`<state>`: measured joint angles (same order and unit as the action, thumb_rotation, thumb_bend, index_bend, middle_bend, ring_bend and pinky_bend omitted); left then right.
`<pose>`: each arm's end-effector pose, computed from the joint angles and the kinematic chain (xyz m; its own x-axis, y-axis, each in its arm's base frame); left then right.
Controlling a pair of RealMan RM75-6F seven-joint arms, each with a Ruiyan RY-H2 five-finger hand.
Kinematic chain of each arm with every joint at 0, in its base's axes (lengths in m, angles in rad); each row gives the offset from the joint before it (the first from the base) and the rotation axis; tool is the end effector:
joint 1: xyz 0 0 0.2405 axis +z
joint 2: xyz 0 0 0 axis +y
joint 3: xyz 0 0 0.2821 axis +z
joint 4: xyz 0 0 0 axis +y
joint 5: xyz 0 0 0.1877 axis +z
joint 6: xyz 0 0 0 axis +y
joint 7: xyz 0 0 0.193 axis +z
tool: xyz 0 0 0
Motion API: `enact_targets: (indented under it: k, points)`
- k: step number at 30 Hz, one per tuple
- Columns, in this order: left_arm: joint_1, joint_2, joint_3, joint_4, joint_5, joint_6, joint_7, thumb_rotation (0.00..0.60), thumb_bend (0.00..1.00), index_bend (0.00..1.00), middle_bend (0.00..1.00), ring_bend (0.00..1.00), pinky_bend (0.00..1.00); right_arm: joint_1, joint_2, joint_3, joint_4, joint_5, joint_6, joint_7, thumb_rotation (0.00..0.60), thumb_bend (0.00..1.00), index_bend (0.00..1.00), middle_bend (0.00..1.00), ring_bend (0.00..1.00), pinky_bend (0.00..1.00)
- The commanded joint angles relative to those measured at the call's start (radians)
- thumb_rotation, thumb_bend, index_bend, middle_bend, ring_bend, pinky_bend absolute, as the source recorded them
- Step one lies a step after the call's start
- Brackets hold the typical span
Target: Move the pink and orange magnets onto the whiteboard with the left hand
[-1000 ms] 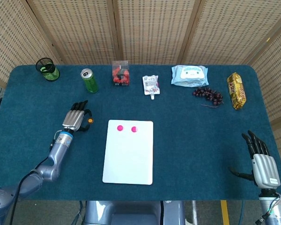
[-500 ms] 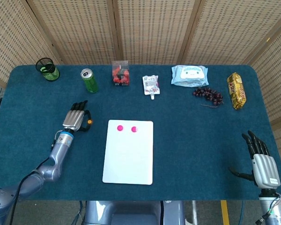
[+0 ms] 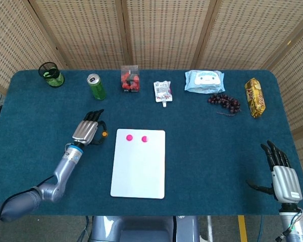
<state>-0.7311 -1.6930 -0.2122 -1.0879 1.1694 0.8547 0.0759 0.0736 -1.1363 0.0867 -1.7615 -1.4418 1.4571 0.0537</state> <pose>-0.2108 0.4364 -0.0343 0.3644 0.2904 0.8848 0.9230 -0.2390 -0.3016 -0.3070 -0.2309 0.1775 0.1771 -0.0088 0.9841 -0.9833 0.0410 0.1773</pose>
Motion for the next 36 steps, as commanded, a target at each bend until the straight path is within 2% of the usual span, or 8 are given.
enact_targets:
  k: [1, 7, 15, 28, 29, 31, 33, 36]
  points:
    - [0.015, 0.028, 0.022, -0.074, 0.014, 0.027, 0.045, 0.6, 0.33, 0.56, 0.0, 0.0, 0.0, 0.0, 0.0, 0.0, 0.0, 0.0, 0.0, 0.0, 0.6, 0.13, 0.0, 0.0, 0.0, 0.06]
    - [0.02, 0.022, 0.047, -0.125, 0.017, 0.035, 0.09, 0.6, 0.33, 0.56, 0.0, 0.0, 0.0, 0.0, 0.001, 0.0, 0.001, 0.0, -0.001, 0.002, 0.6, 0.13, 0.0, 0.0, 0.0, 0.06]
    - [0.019, -0.015, 0.07, -0.13, 0.049, 0.05, 0.096, 0.6, 0.33, 0.56, 0.0, 0.0, 0.0, 0.0, 0.002, -0.001, 0.001, 0.0, -0.002, 0.004, 0.6, 0.13, 0.0, 0.0, 0.0, 0.06]
    - [-0.019, -0.094, 0.047, -0.092, 0.011, 0.015, 0.133, 0.6, 0.33, 0.56, 0.0, 0.0, 0.0, 0.001, 0.003, -0.001, 0.001, 0.0, -0.004, 0.008, 0.6, 0.13, 0.0, 0.0, 0.0, 0.06]
    - [-0.021, -0.098, 0.044, -0.089, 0.008, 0.014, 0.135, 0.6, 0.33, 0.54, 0.0, 0.0, 0.0, 0.001, 0.003, -0.001, 0.001, 0.0, -0.004, 0.008, 0.6, 0.13, 0.0, 0.0, 0.0, 0.06]
    - [-0.024, -0.102, 0.04, -0.084, 0.003, 0.015, 0.139, 0.6, 0.31, 0.42, 0.0, 0.0, 0.0, 0.001, 0.004, -0.001, 0.0, 0.001, -0.005, 0.009, 0.6, 0.13, 0.0, 0.0, 0.0, 0.06]
    - [-0.027, -0.103, 0.038, -0.082, -0.005, 0.009, 0.145, 0.6, 0.27, 0.19, 0.0, 0.0, 0.0, 0.001, 0.004, -0.001, 0.0, 0.002, -0.006, 0.01, 0.6, 0.13, 0.0, 0.0, 0.0, 0.06]
    - [-0.034, -0.085, 0.036, -0.102, -0.024, -0.024, 0.145, 0.6, 0.25, 0.06, 0.0, 0.0, 0.0, 0.001, 0.005, -0.001, -0.001, 0.002, -0.007, 0.011, 0.6, 0.13, 0.0, 0.0, 0.0, 0.06]
